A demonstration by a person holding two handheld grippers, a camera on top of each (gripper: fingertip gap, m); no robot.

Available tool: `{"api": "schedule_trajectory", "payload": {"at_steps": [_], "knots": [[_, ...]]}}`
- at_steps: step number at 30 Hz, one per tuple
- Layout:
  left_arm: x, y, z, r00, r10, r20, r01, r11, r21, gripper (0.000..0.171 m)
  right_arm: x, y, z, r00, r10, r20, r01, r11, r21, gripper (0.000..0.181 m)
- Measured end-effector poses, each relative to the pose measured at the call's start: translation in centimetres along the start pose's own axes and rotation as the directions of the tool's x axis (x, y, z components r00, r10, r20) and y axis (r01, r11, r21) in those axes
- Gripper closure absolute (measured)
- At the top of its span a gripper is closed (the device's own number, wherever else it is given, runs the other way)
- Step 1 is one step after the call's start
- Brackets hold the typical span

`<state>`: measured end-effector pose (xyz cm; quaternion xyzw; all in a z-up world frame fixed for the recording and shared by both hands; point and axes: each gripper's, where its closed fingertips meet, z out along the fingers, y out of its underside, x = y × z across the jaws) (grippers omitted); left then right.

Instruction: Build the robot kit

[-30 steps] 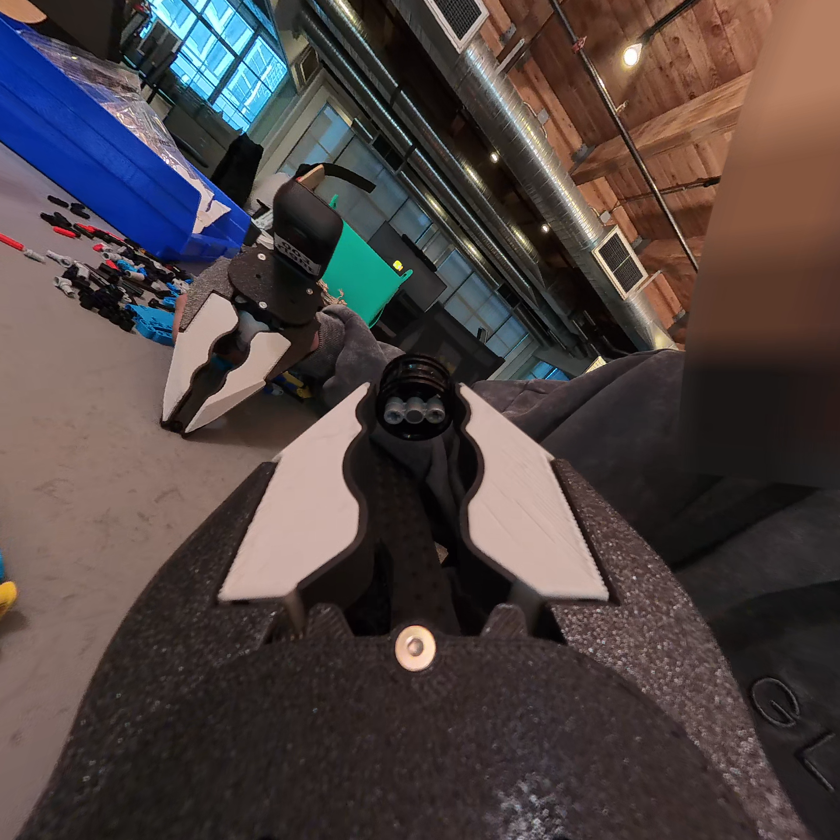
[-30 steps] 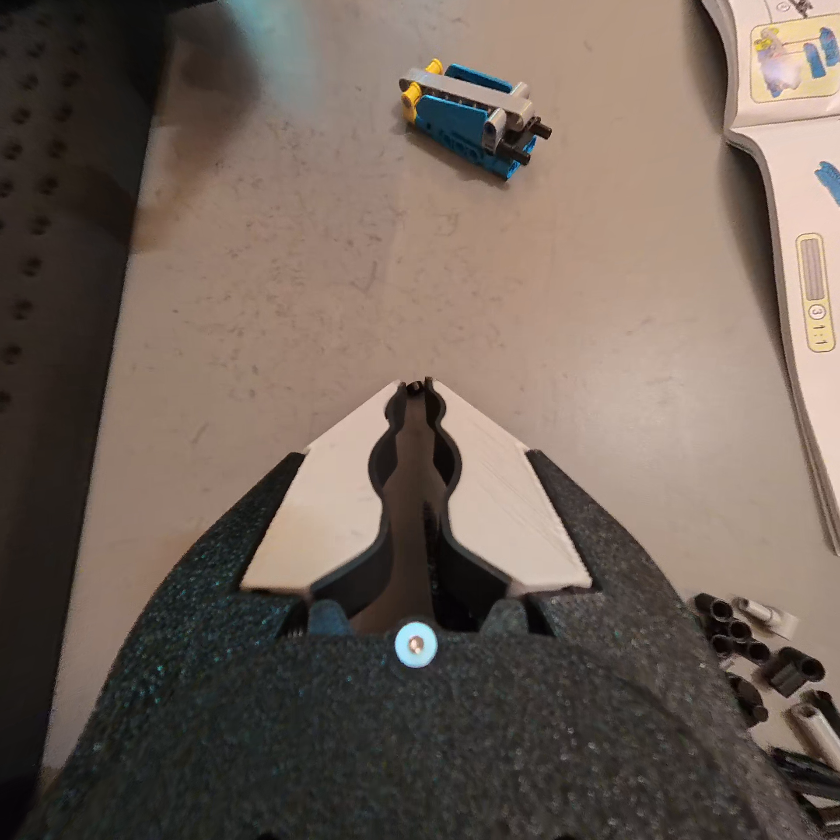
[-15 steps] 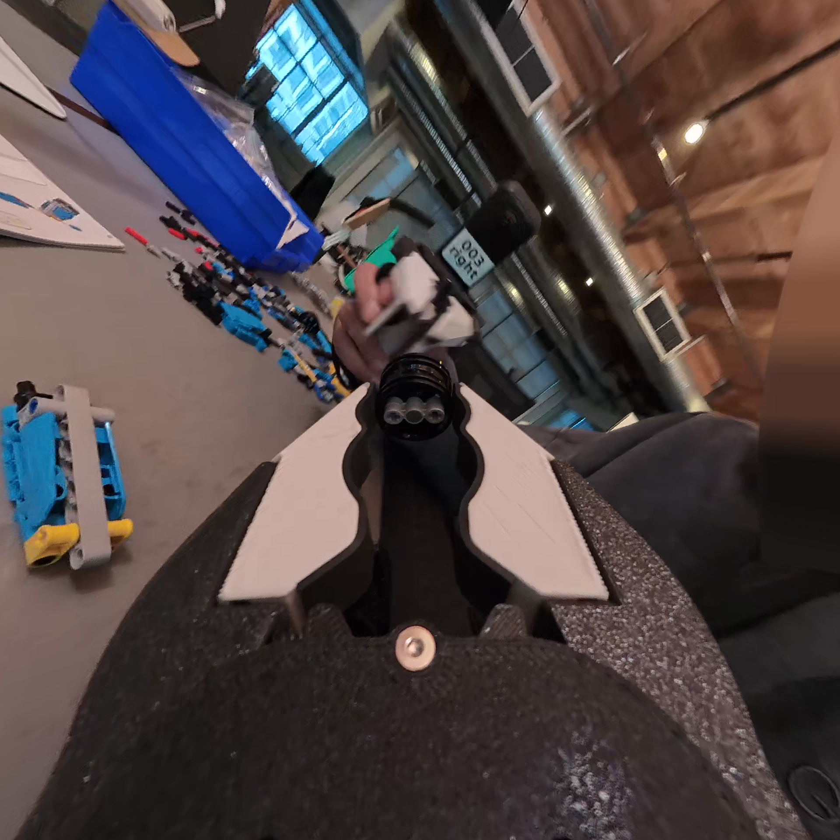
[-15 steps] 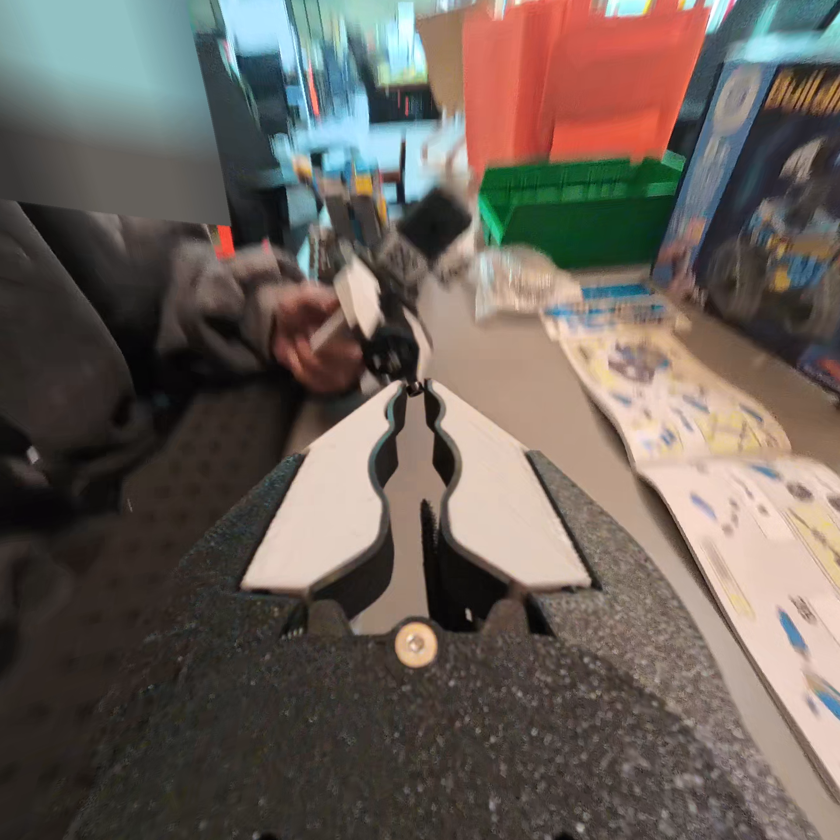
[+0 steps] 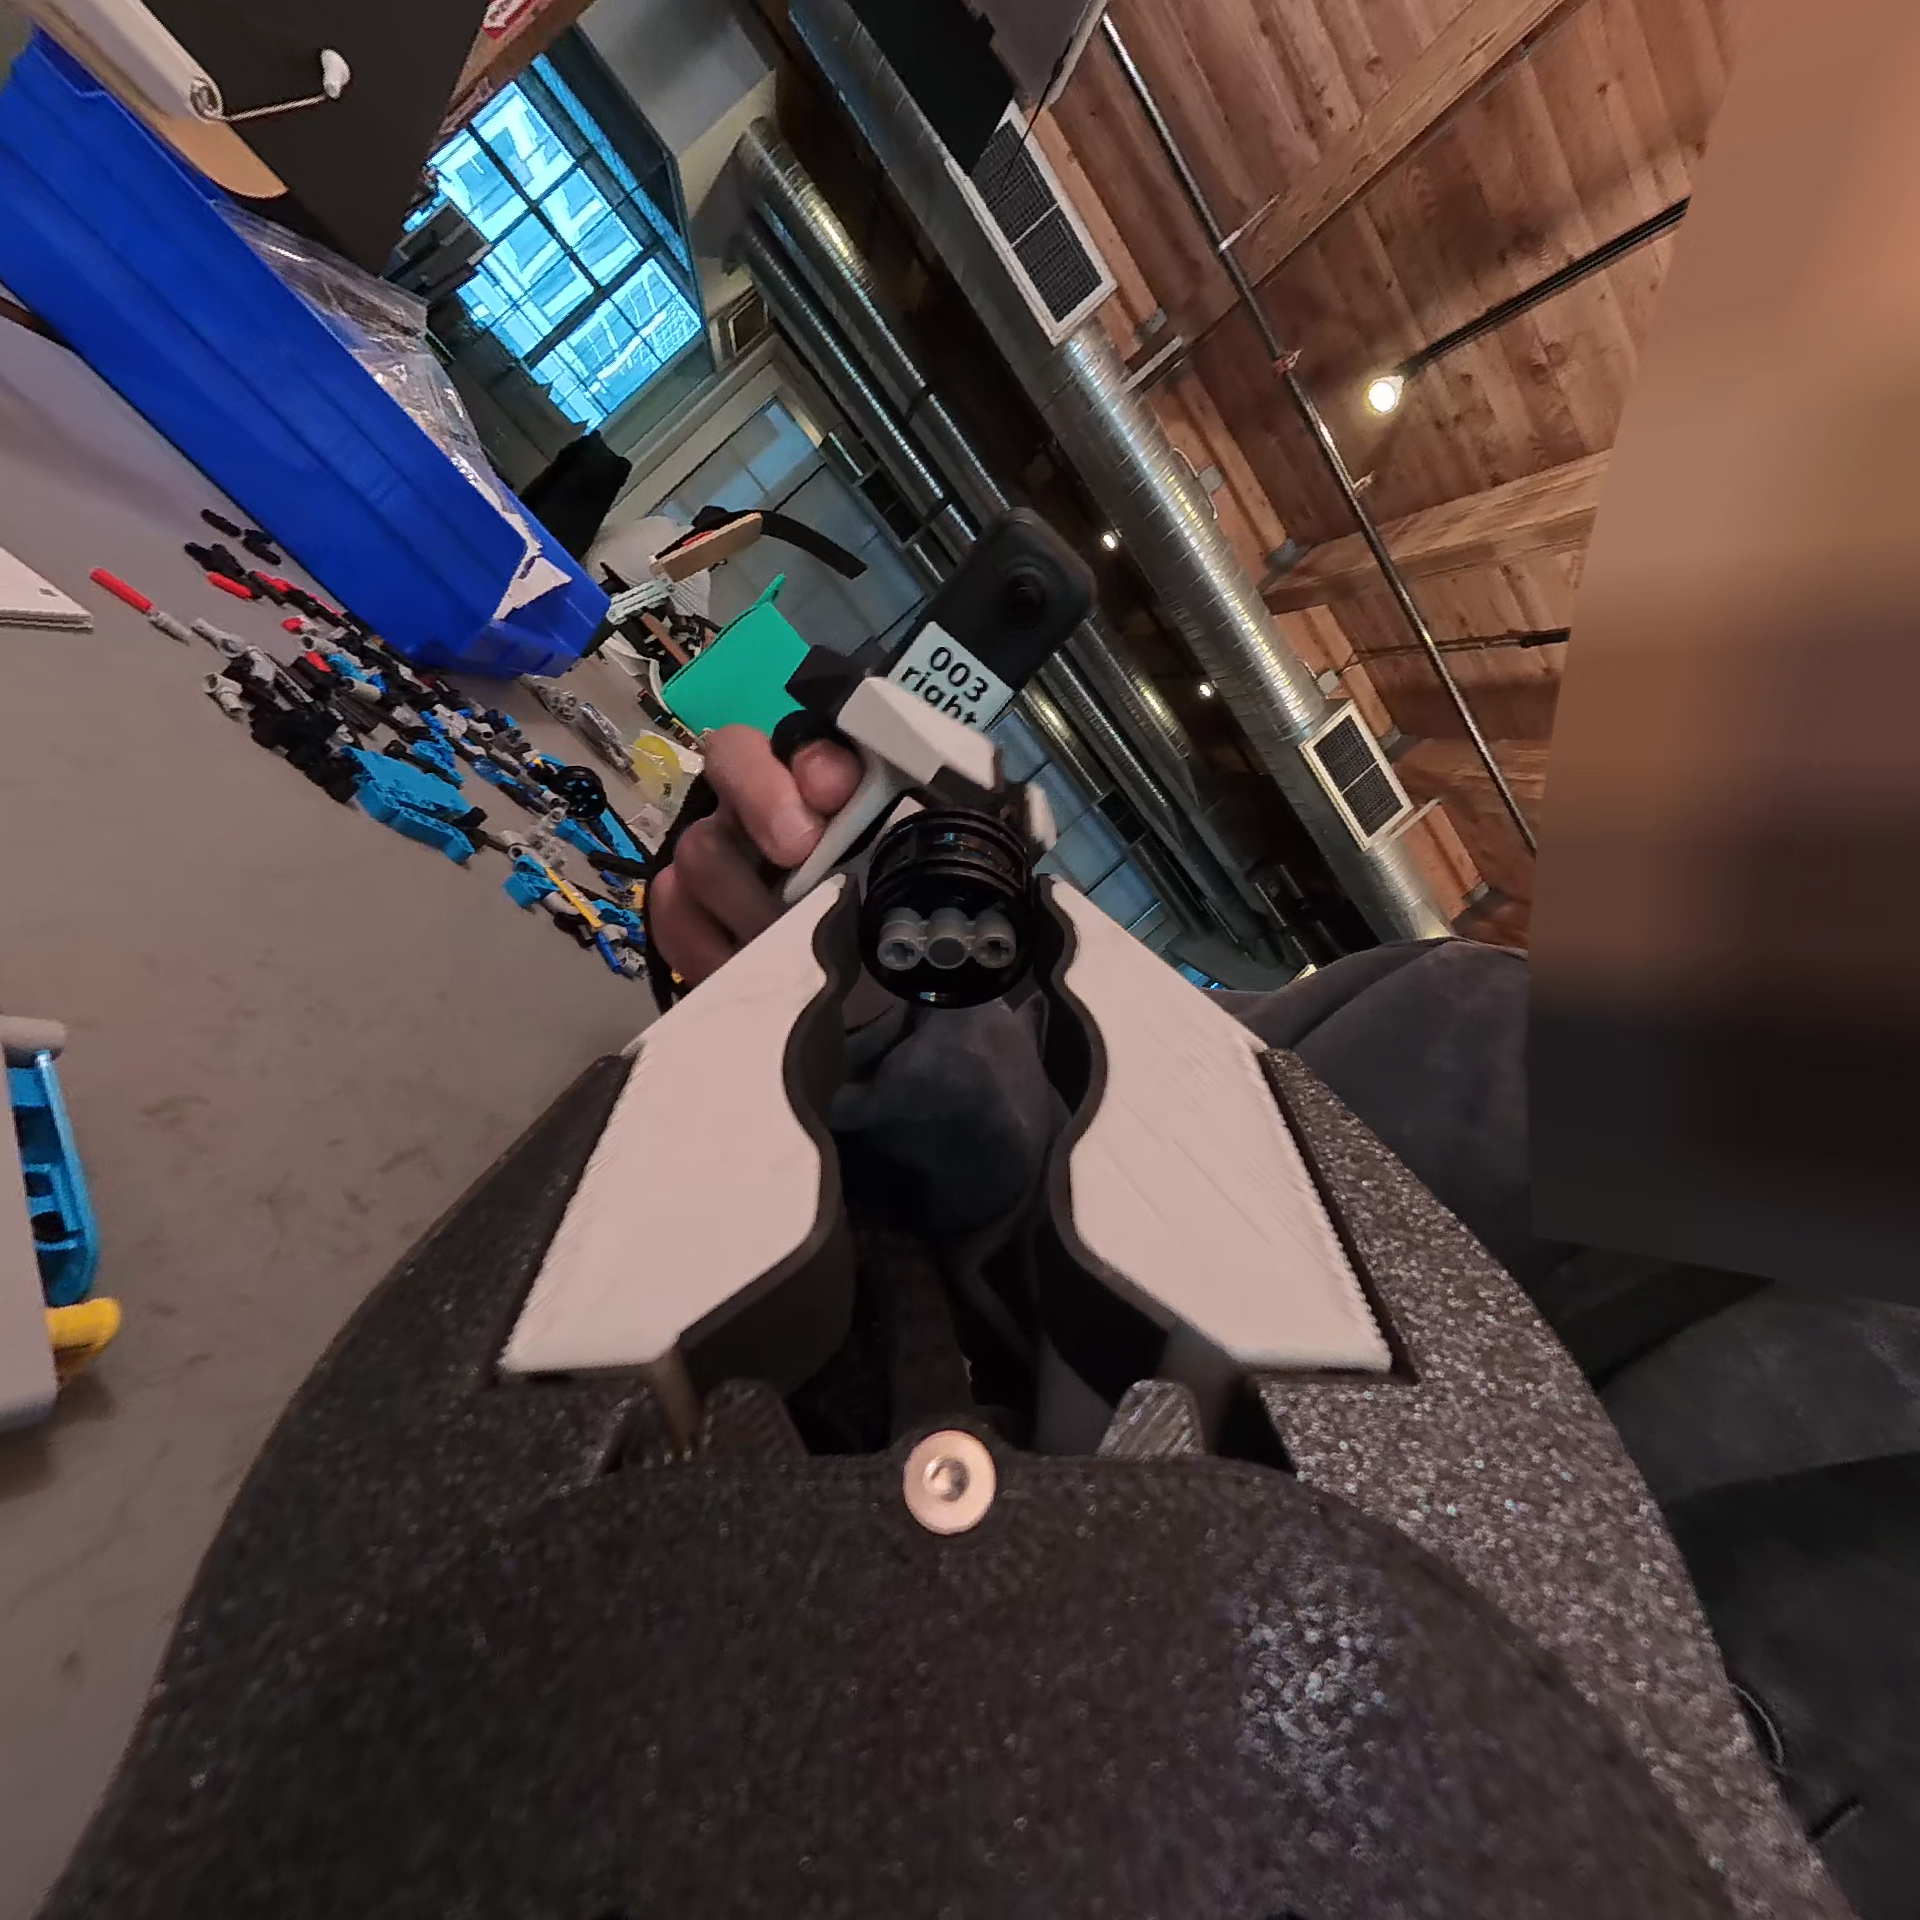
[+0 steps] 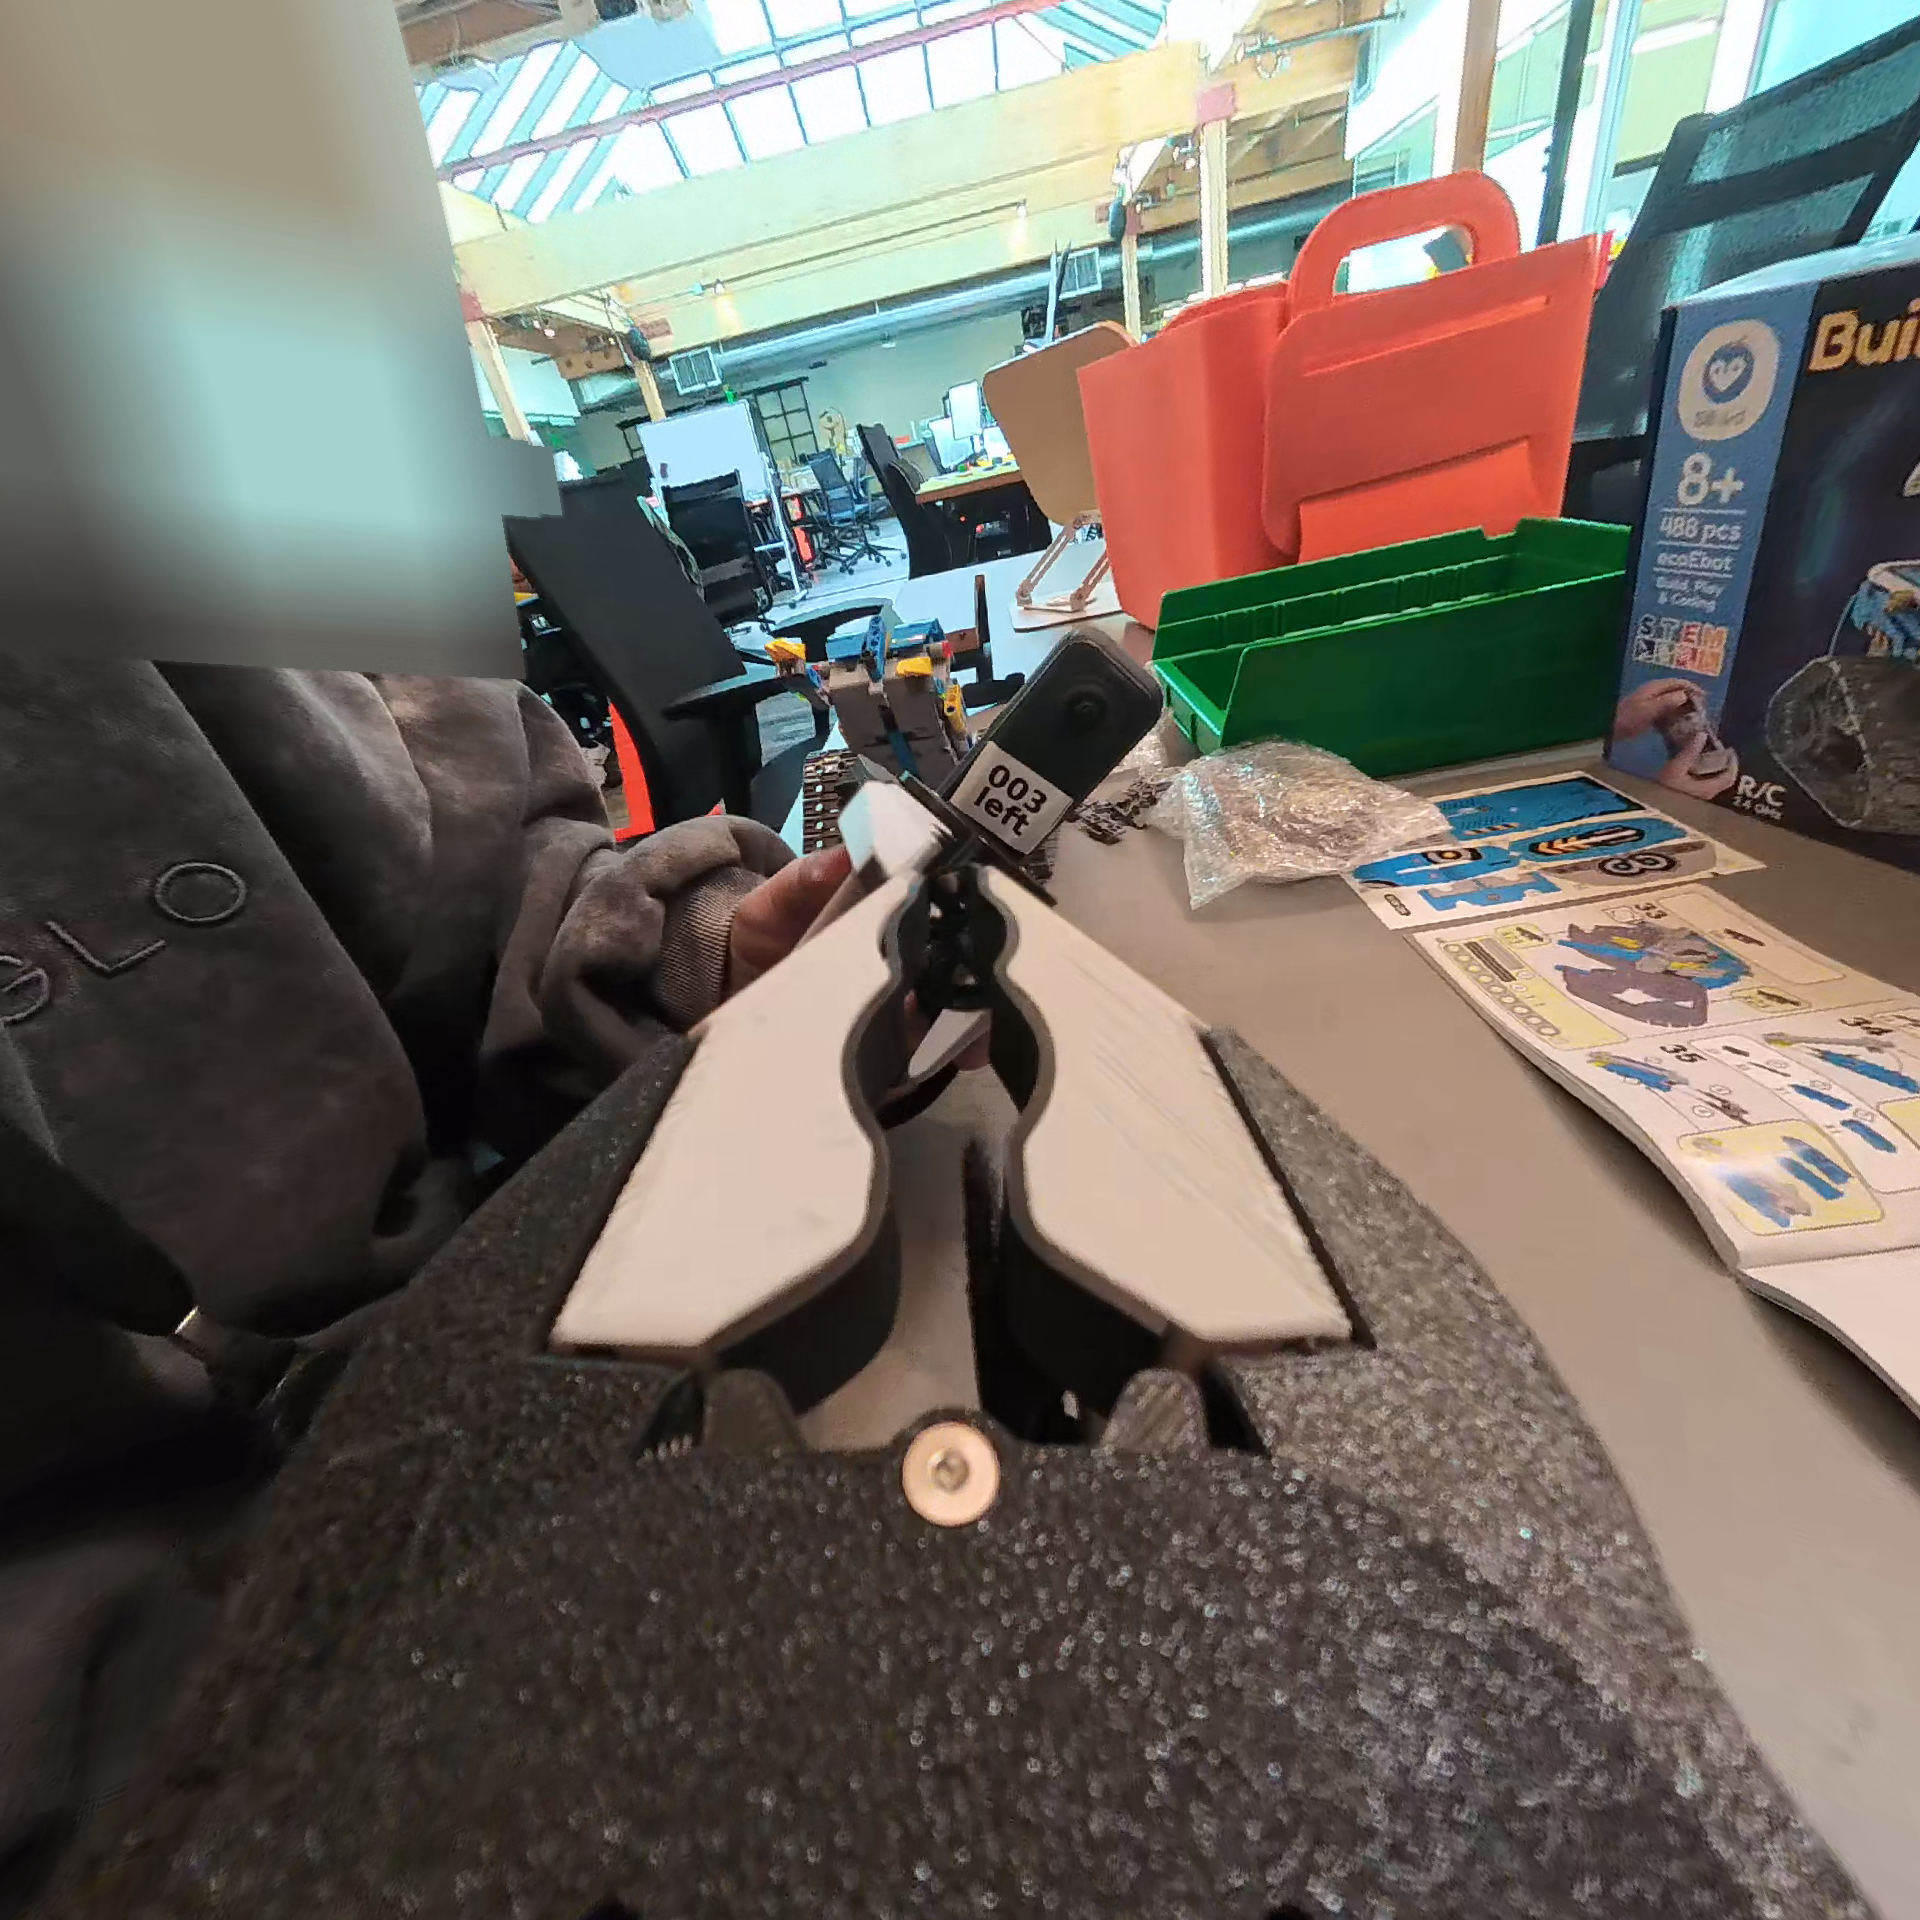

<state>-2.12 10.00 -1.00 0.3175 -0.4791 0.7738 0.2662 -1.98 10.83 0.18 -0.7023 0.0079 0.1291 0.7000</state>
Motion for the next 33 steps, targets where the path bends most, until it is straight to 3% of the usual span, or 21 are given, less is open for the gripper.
{"api": "schedule_trajectory", "payload": {"at_steps": [21,33], "knots": [[0.4,-0.2,-0.2,1.000,-0.004,-0.019,0.004,1.000,0.011,0.139,0.0,1.0,-0.3,1.000,-0.008,0.022,0.009,0.999,-0.043,0.174],[-0.5,0.4,-0.1,0.997,0.058,0.060,-0.056,0.998,-0.034,0.140,0.4,1.7,-0.6,0.998,-0.068,-0.016,0.066,0.992,-0.106,0.174]]}}
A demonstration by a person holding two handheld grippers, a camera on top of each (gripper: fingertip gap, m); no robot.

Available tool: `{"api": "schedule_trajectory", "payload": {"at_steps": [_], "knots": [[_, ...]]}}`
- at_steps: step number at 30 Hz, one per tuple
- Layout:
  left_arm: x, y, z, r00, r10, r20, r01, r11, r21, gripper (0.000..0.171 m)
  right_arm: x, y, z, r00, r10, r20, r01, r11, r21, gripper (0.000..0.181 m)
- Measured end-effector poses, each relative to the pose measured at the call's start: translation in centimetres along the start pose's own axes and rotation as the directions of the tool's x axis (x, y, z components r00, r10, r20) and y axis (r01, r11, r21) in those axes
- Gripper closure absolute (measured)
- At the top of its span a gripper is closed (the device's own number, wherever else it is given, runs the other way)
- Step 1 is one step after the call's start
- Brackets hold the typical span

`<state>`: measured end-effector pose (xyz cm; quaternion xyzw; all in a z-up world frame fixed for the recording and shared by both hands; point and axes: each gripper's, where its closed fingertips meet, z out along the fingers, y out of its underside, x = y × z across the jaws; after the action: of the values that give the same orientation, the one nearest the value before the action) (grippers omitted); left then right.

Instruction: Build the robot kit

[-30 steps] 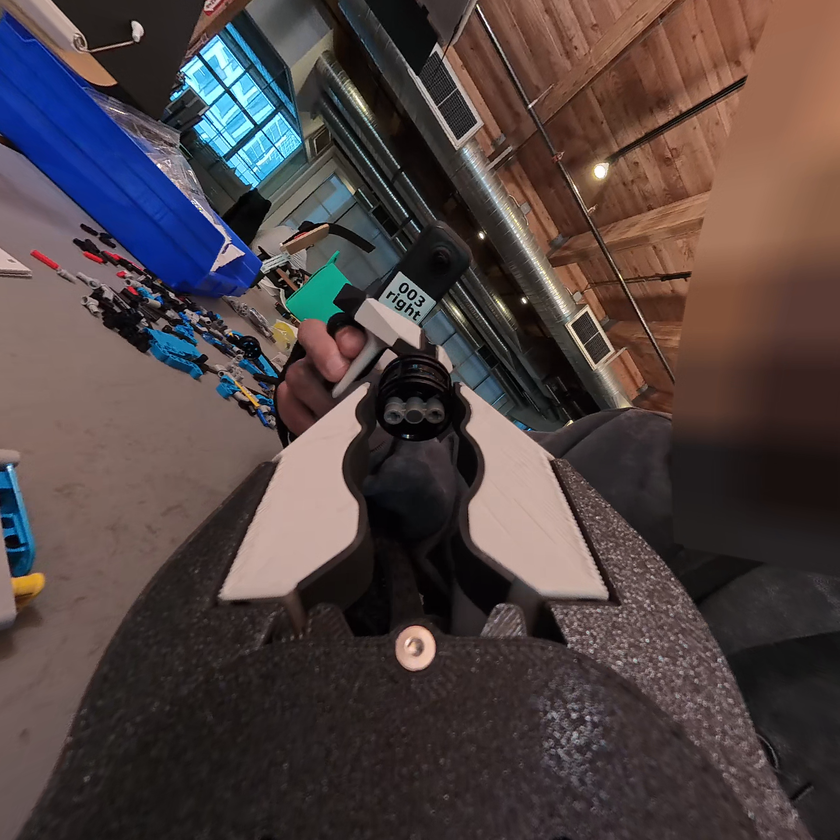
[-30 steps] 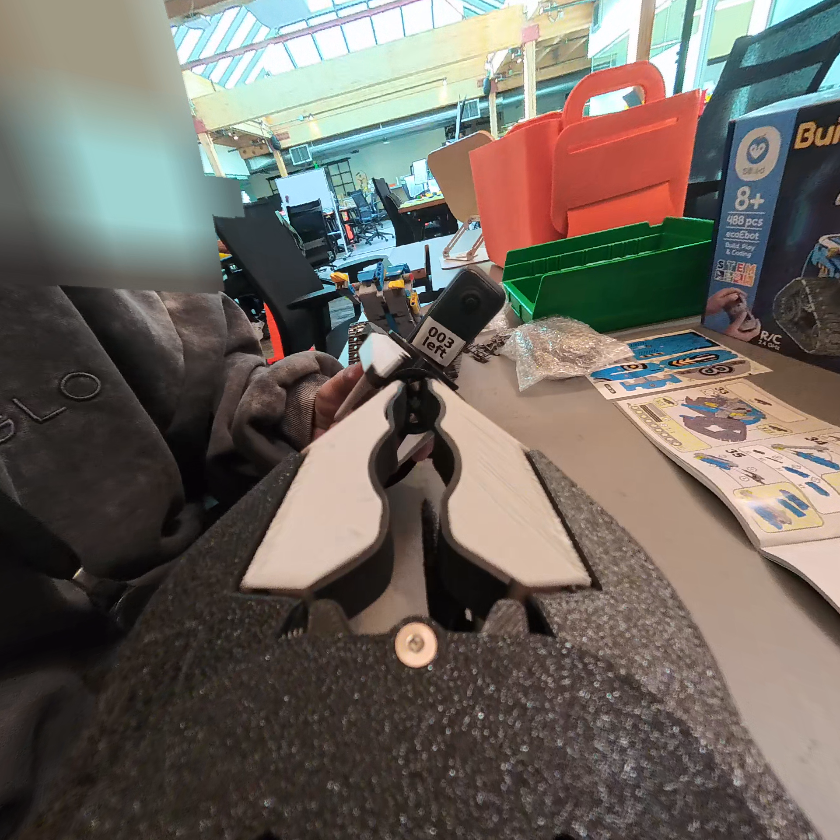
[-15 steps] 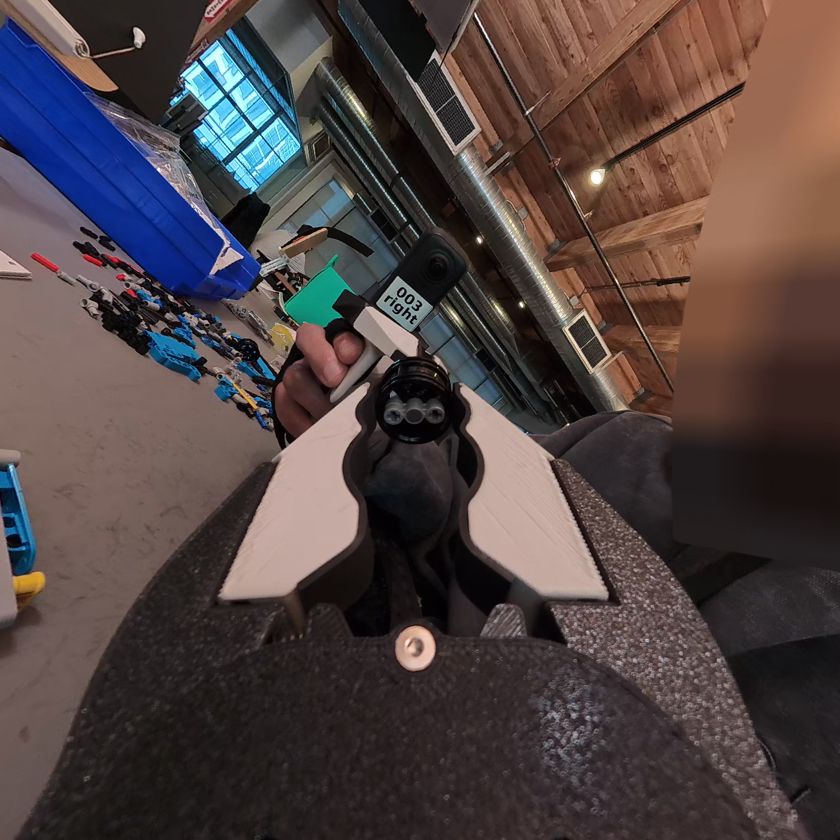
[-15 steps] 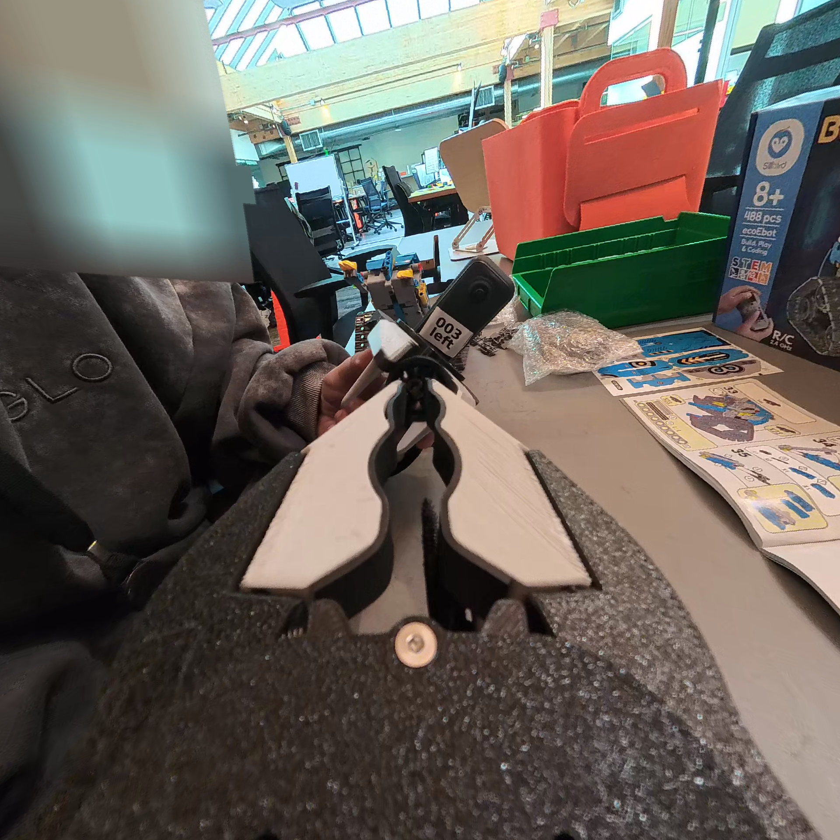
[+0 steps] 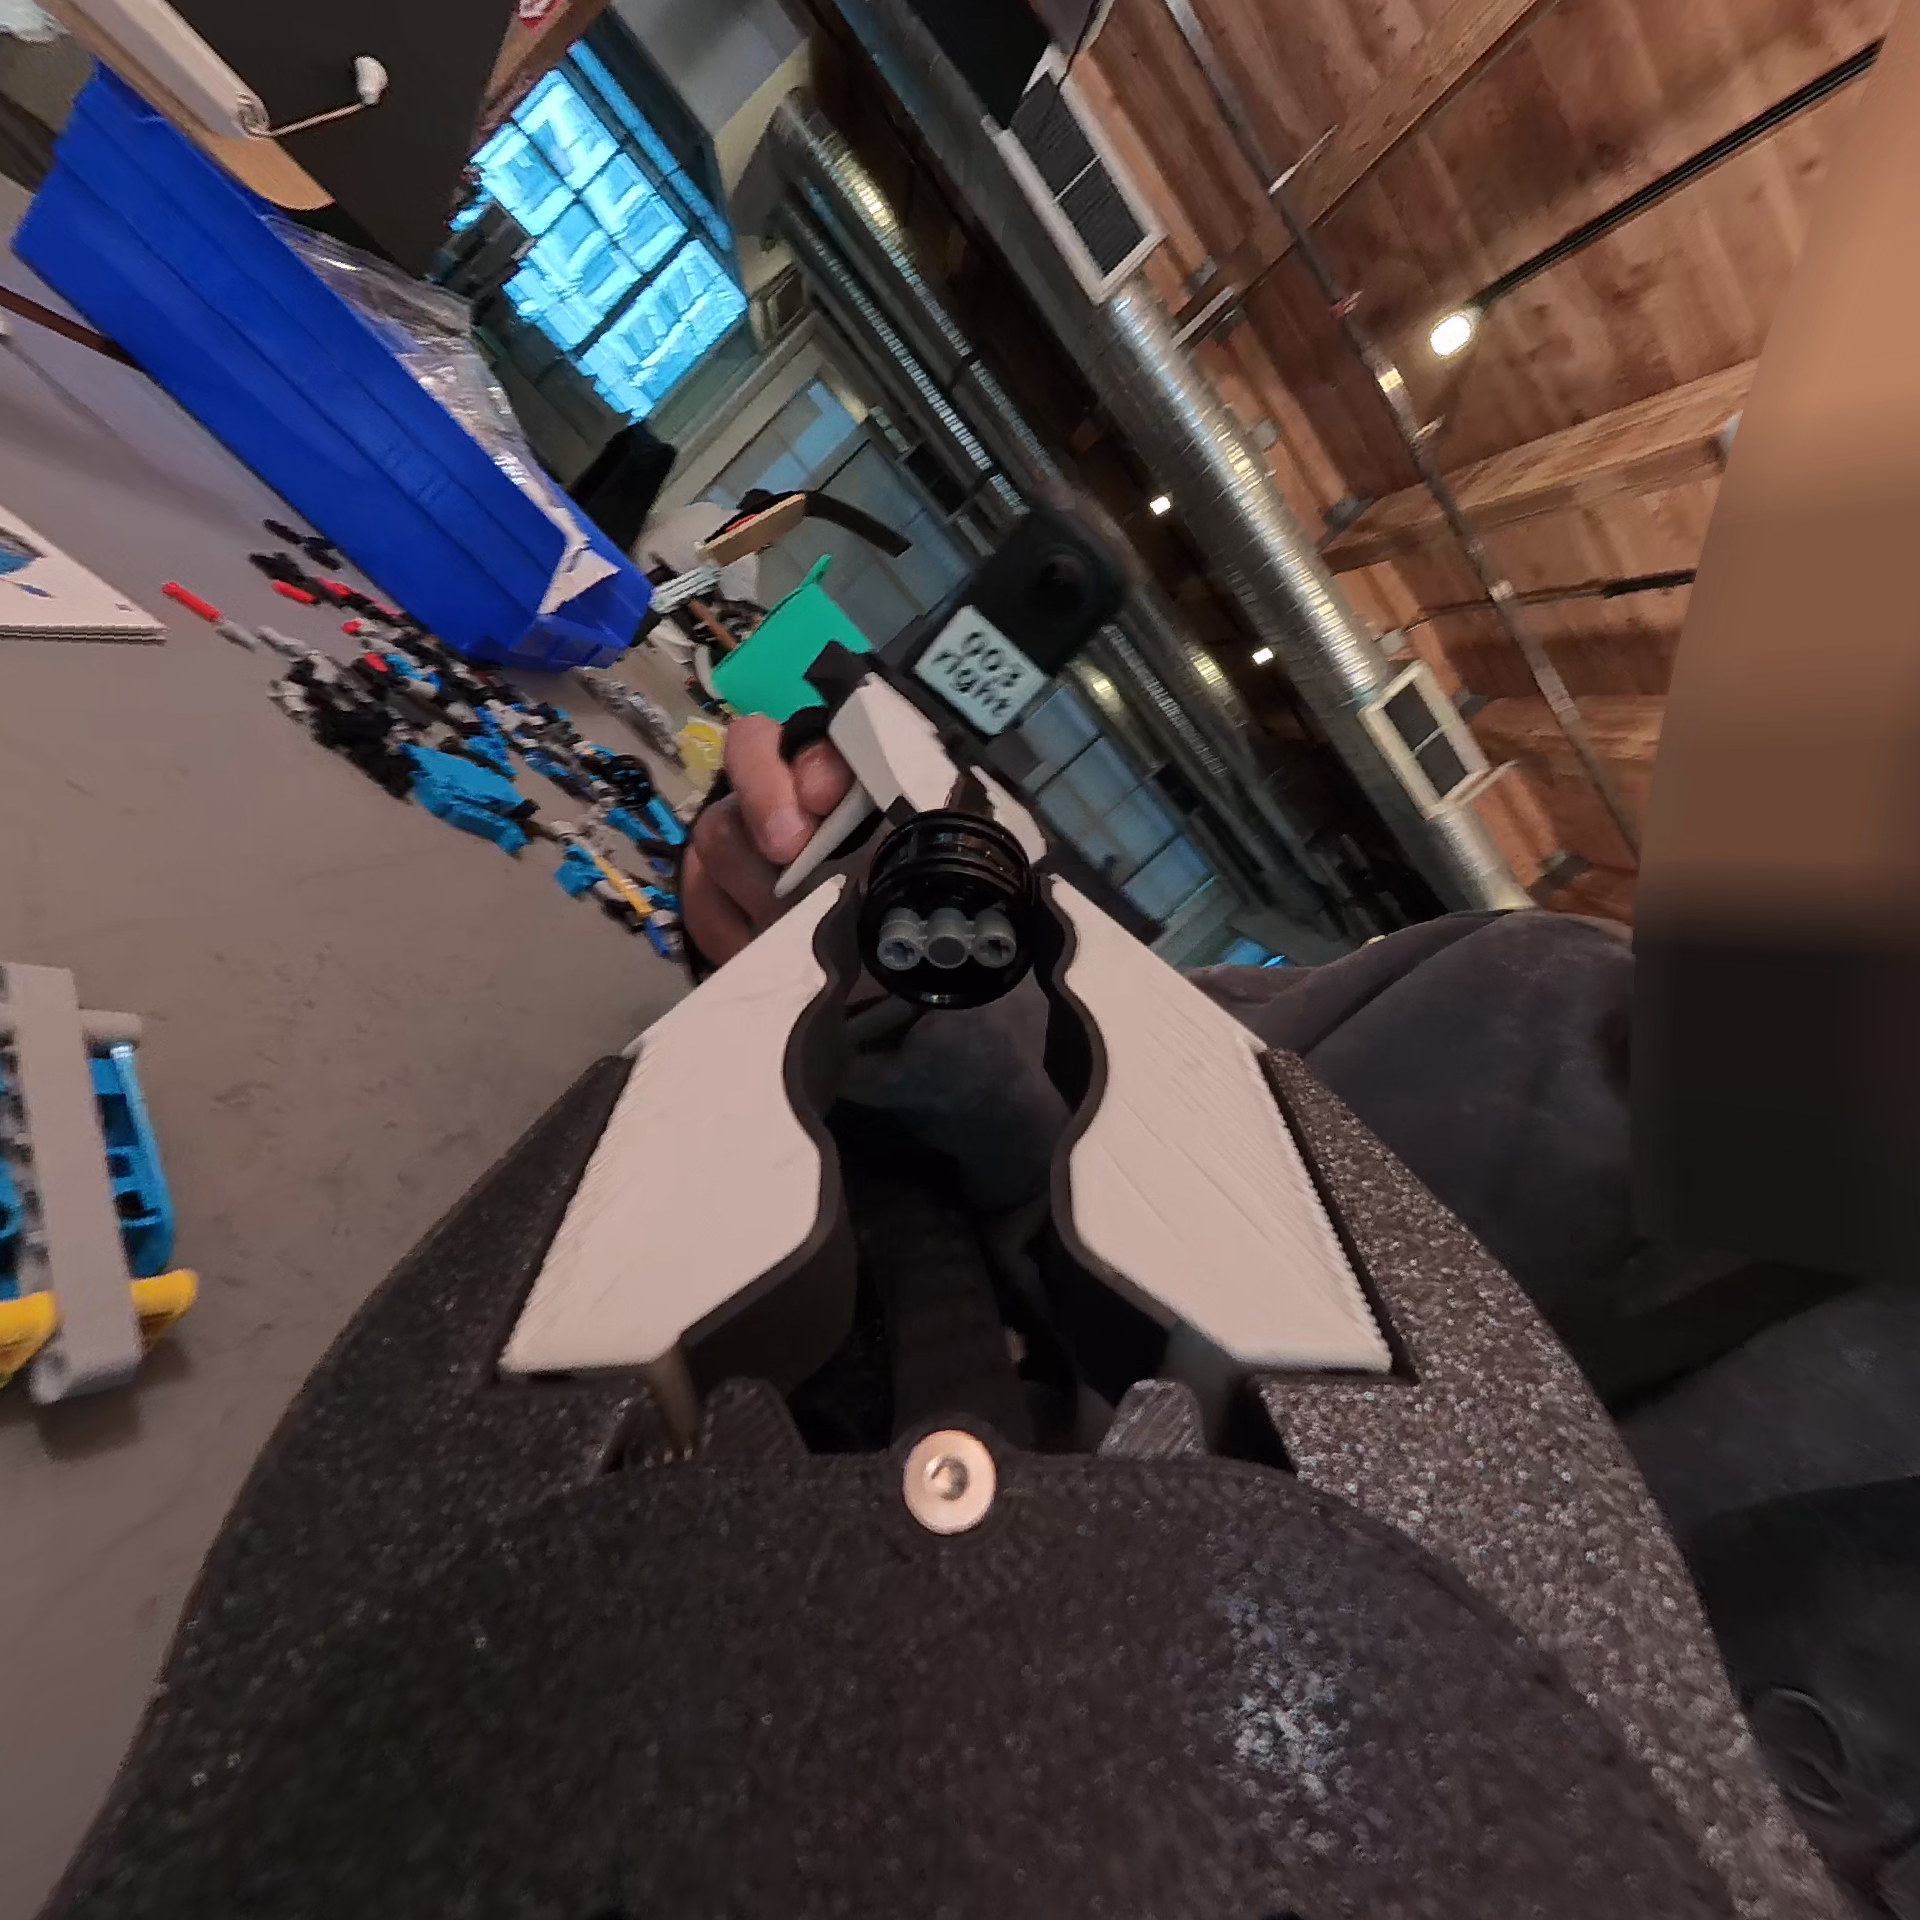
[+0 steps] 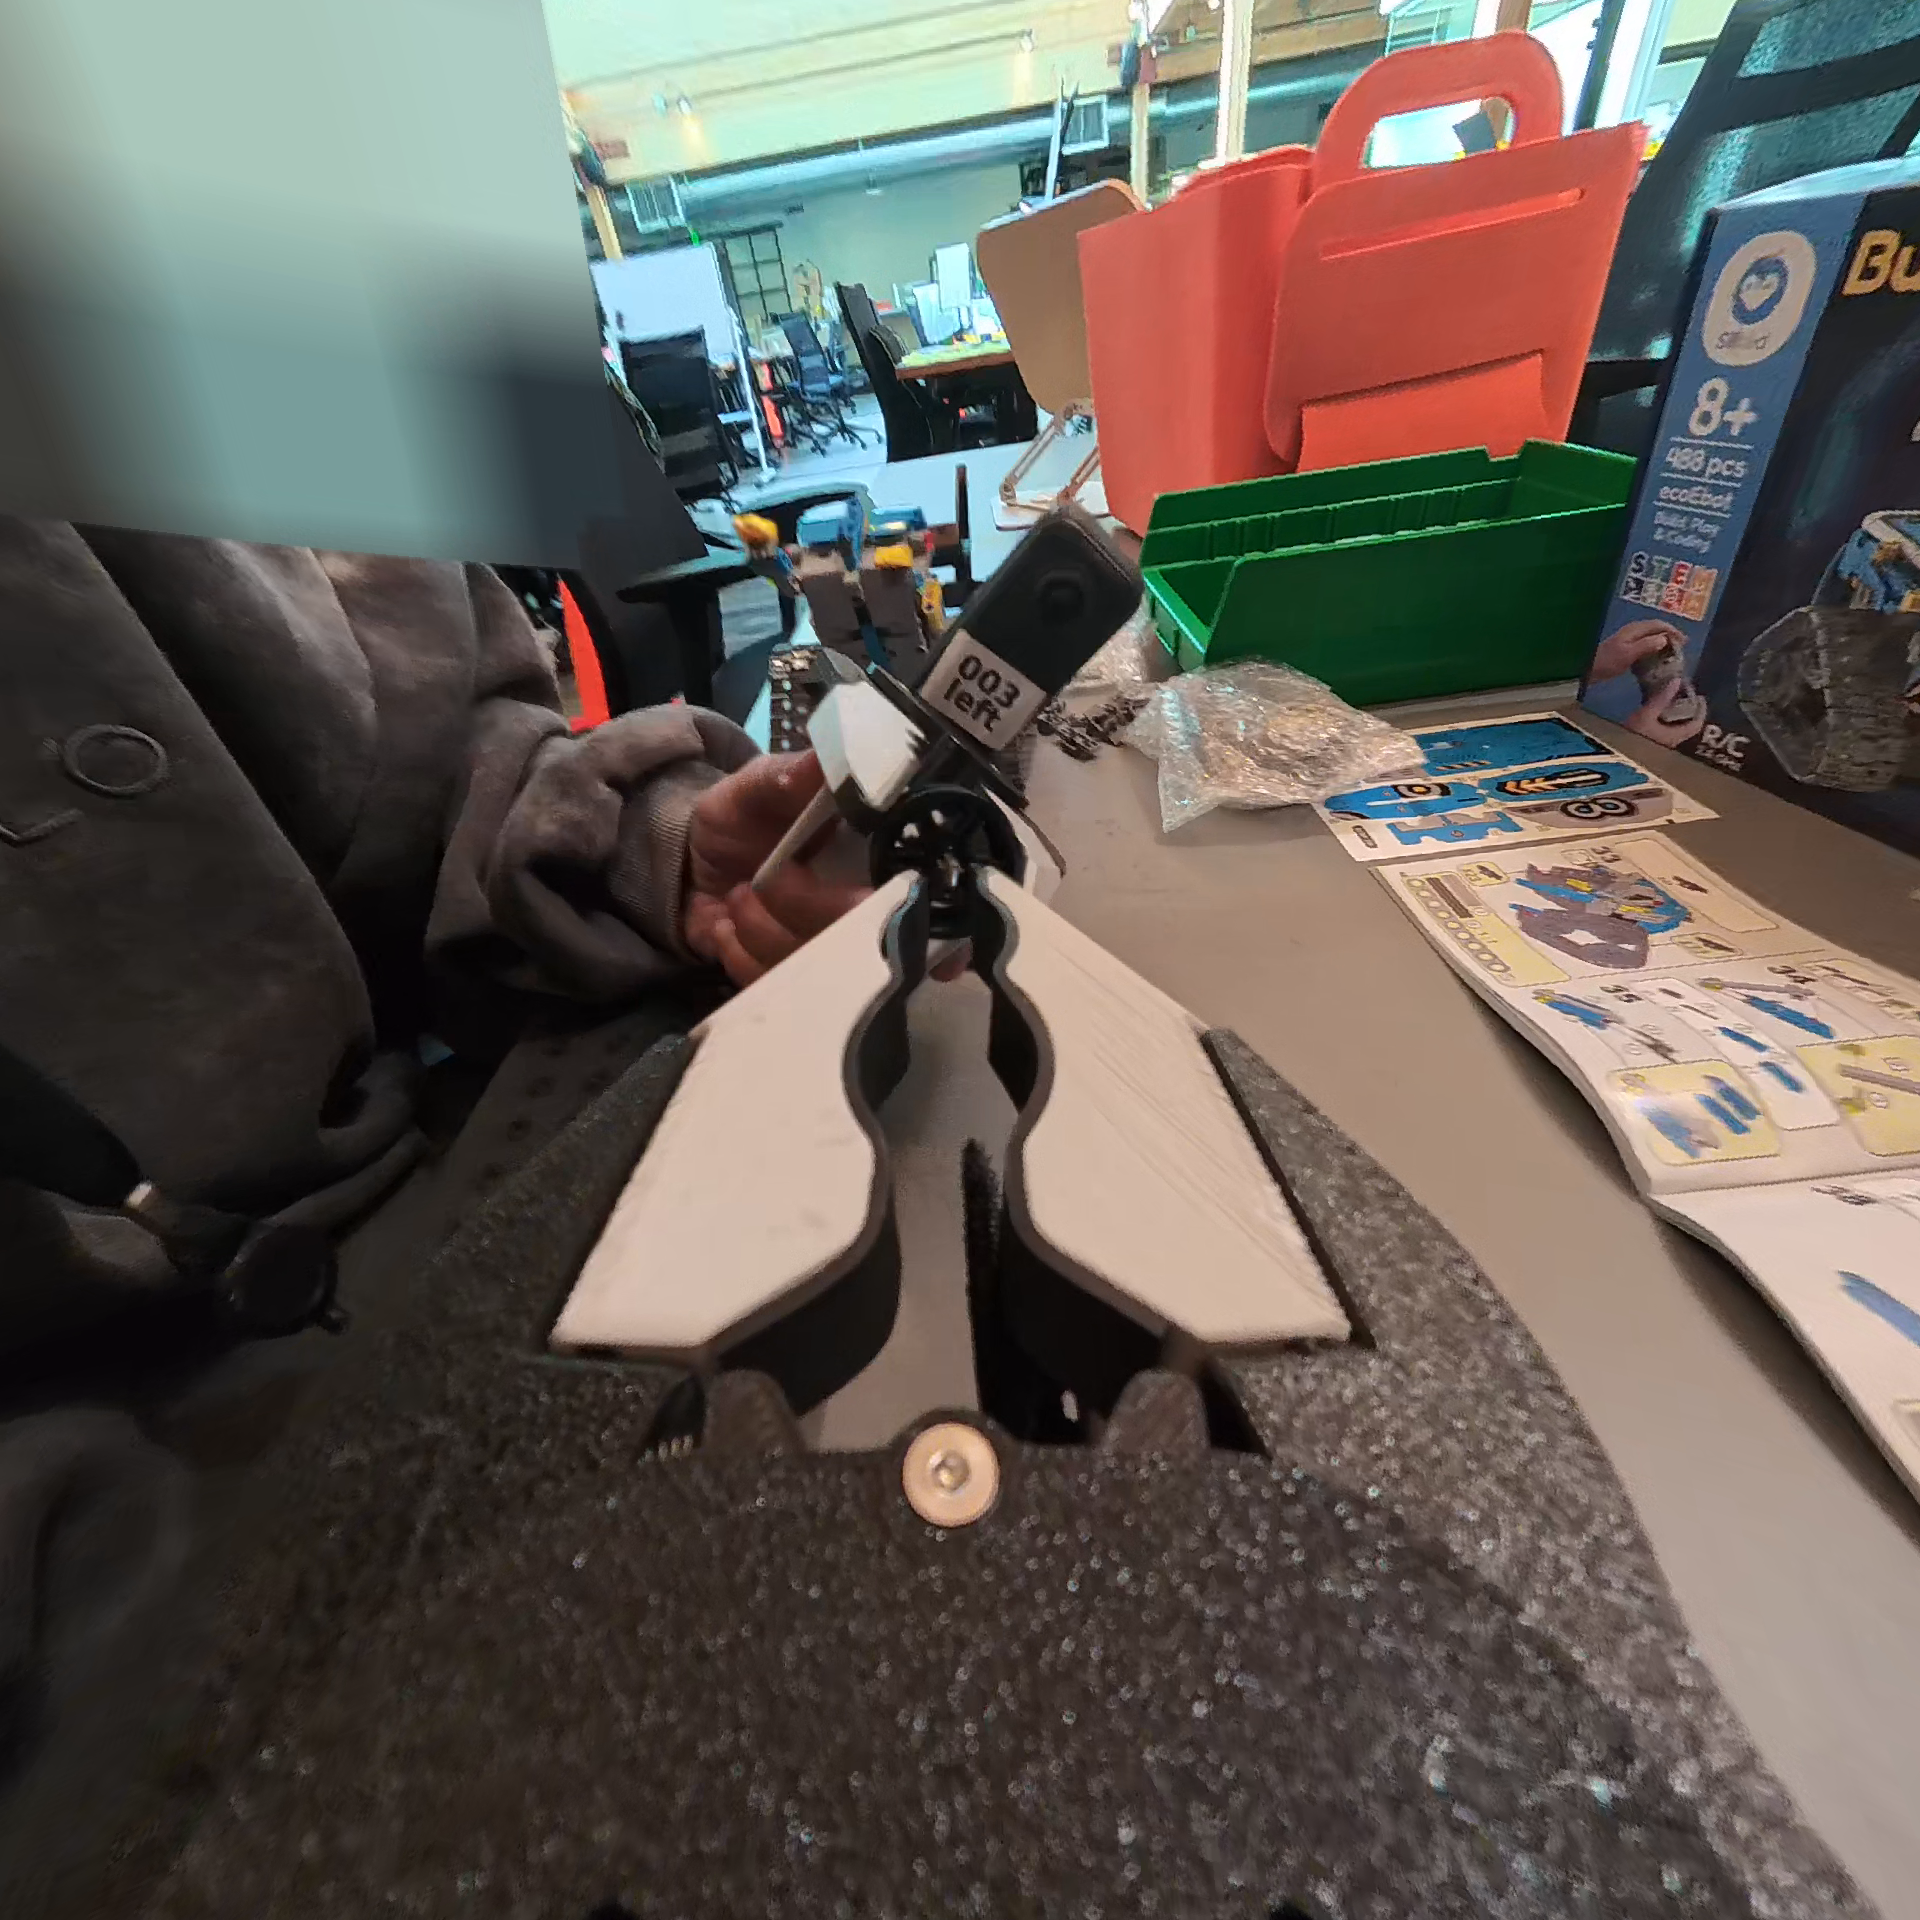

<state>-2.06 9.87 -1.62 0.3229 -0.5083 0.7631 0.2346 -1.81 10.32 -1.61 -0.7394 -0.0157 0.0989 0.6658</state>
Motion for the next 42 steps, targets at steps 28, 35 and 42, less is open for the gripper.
{"api": "schedule_trajectory", "payload": {"at_steps": [28,35,42], "knots": [[-5.1,7.0,0.9,0.943,0.194,0.268,-0.072,0.910,-0.407,0.140,-0.2,8.2,-2.7,0.850,-0.523,0.073,0.477,0.701,-0.530,0.174],[-5.3,7.1,0.8,0.937,0.210,0.281,-0.078,0.906,-0.416,0.139,0.0,8.3,-2.6,0.816,-0.571,0.093,0.531,0.677,-0.509,0.174],[-5.3,9.4,1.0,0.885,0.400,0.238,-0.207,0.796,-0.568,0.139,-1.6,10.2,-3.3,0.945,-0.262,0.195,0.326,0.797,-0.509,0.174]]}}
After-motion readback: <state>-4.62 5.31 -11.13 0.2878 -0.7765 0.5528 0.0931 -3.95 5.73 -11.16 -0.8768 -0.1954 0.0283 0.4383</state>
